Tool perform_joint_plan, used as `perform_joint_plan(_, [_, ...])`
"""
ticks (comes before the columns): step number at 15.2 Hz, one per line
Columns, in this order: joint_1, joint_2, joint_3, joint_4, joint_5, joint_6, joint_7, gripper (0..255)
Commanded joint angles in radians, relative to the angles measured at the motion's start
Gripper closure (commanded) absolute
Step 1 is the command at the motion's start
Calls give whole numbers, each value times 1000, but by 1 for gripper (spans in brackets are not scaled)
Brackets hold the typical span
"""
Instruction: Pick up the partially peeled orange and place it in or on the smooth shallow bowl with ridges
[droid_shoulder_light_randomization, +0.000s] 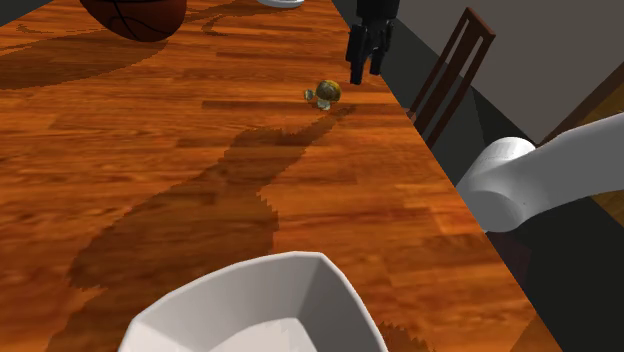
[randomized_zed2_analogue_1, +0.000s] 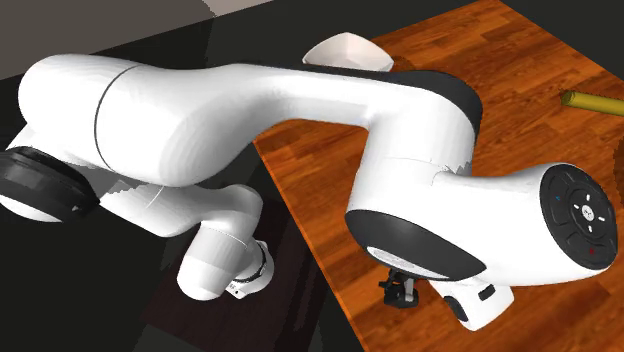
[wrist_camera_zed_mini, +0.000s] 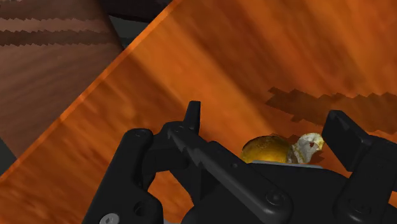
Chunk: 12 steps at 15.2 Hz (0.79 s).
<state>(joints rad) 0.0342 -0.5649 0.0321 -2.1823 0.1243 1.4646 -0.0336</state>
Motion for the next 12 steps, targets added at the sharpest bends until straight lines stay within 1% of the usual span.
perform_joint_plan(1, [12,59,19,71,18,-5,21,0])
perform_joint_plan(6, [38,205,64,270,52,-39,77,0])
perform_joint_plan(7, [38,207,64,273,52,-39,78,0])
perform_joint_plan(12, [41,182,71,183,57,26,75,0])
